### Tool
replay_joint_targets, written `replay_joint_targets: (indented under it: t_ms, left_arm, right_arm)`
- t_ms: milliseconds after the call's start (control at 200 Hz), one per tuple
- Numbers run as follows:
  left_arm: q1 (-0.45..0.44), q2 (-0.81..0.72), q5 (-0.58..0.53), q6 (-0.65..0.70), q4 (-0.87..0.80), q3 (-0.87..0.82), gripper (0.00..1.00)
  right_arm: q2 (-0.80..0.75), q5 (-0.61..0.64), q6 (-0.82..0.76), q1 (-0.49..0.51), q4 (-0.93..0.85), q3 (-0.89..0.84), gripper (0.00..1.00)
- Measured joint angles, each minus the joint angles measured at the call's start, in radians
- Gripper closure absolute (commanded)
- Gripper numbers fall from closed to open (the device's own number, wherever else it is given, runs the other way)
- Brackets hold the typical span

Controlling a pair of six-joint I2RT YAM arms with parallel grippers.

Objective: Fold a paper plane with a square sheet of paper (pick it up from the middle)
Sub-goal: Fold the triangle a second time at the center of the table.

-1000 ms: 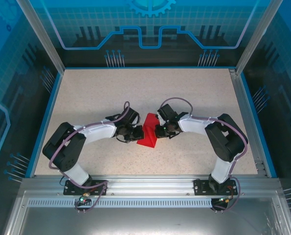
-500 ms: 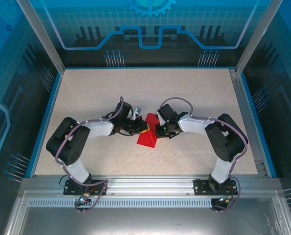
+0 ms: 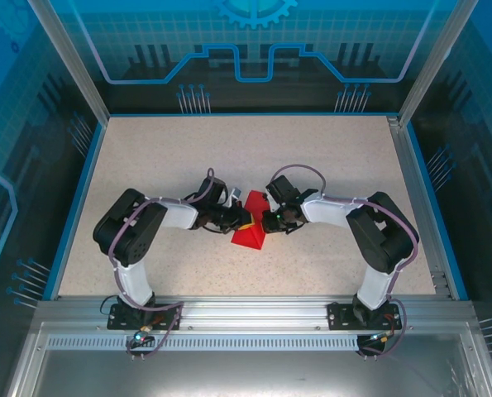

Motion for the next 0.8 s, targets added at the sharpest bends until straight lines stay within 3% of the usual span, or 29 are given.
replay_joint_targets:
  t_ms: [325, 650, 800]
  left_arm:
    - [0.000, 0.037, -0.003, 0.007, 0.003, 0.000, 0.99]
    - [0.000, 0.041, -0.003, 0.023, 0.022, -0.003, 0.99]
    - [0.000, 0.041, -0.003, 0.030, 0.022, -0.003, 0.99]
  right_arm:
    - [0.000, -0.002, 0.003, 0.000, -0.001, 0.002, 0.83]
    - [-0.065, 0.029, 0.038, 0.000, -0.037, 0.009, 0.64]
    - [-0.181, 0.021, 0.062, -0.001, -0.028, -0.013, 0.72]
